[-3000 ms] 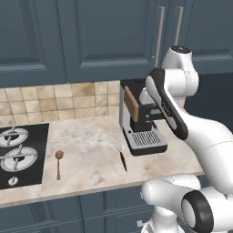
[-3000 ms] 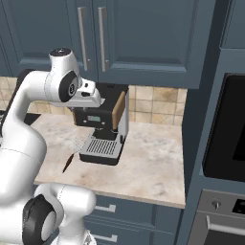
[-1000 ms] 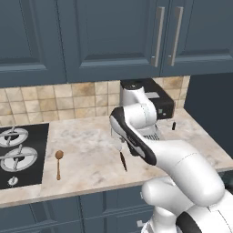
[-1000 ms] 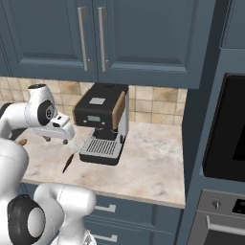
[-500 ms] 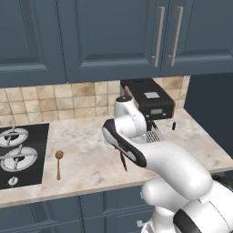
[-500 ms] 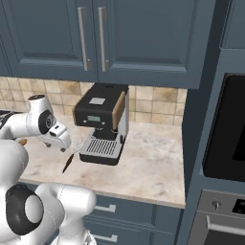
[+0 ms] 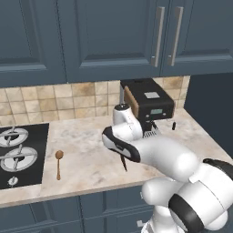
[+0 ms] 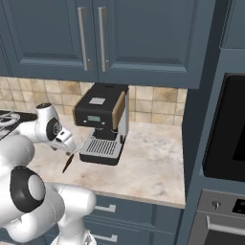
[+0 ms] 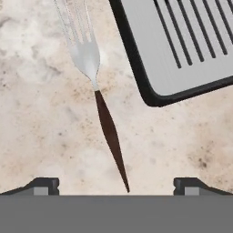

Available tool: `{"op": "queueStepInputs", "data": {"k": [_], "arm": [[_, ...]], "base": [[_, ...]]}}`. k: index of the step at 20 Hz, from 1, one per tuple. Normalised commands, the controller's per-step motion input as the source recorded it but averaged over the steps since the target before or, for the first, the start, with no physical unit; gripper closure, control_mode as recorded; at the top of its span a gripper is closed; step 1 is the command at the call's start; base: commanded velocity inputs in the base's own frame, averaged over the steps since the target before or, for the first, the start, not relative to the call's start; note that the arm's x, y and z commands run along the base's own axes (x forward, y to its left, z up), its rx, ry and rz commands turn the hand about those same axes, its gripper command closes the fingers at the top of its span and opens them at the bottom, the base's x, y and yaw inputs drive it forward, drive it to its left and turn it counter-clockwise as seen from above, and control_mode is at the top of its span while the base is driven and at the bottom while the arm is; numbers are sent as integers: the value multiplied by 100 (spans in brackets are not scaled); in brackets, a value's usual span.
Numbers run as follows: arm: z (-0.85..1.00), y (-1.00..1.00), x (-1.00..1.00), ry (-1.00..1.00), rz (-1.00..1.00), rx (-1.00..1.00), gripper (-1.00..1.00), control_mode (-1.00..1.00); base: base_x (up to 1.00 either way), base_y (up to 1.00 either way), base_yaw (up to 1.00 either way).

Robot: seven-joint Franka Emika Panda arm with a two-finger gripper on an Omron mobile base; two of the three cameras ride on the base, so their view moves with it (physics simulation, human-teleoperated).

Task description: Take the fork and place it on the left side of the plate. Then take the spoon and place it on the right side of the plate. Make sure they're directly next to the plate.

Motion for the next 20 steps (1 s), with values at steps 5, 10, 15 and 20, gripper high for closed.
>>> {"op": "queueStepInputs", "data": {"k": [5,10,15,20], "arm": [[-35,0,20,-2,0,0,-100,-100],[-29,-1,11,-1,0,0,-100,-100],[-18,-2,11,-4,0,0,-100,-100],[-17,-1,11,-6,0,0,-100,-100]], "base": [[0,0,0],[0,0,0],[0,0,0],[0,0,0]]}}
